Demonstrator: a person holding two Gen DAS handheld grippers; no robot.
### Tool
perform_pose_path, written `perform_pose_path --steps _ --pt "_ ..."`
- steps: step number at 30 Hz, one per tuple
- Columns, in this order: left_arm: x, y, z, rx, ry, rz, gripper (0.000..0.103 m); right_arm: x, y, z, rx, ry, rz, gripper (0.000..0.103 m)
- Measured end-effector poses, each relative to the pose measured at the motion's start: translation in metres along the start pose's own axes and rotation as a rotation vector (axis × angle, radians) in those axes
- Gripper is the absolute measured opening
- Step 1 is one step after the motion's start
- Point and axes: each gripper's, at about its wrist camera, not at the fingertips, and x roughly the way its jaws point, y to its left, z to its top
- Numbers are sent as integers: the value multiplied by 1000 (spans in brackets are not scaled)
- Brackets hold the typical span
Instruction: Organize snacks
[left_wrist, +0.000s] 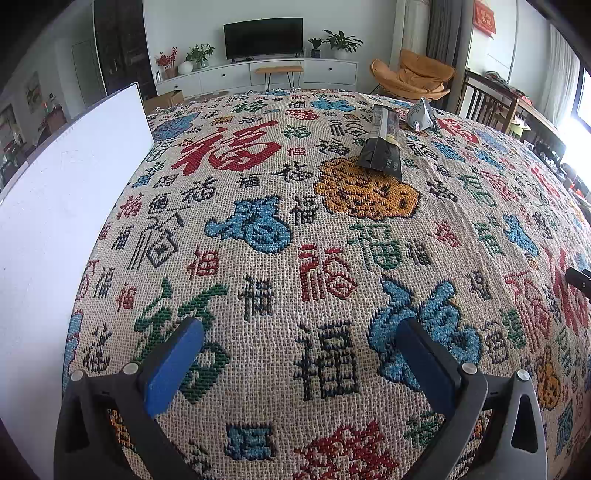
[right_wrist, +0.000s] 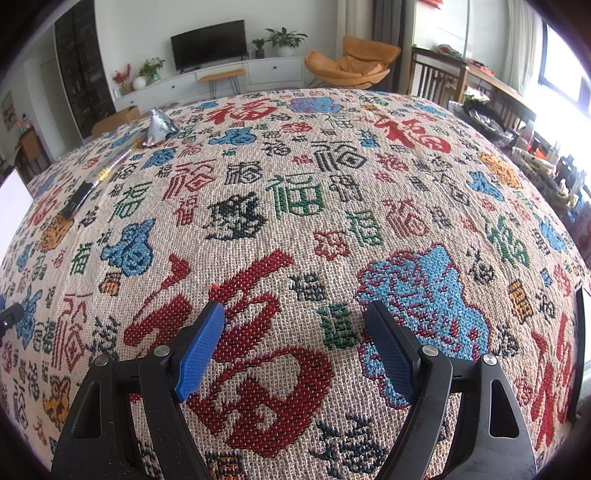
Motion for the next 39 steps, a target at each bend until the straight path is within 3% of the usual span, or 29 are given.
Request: perform_pose_path --steps 31,35,39 --pt "1 -1 1 10 9 -6 103 0 0 0 1 0 0 82" --pt "3 -3 22 45 49 -98 103 0 1 0 0 1 3 83" --pt "2 -16 83 67 5 -127 102 0 1 0 -2 1 3 83"
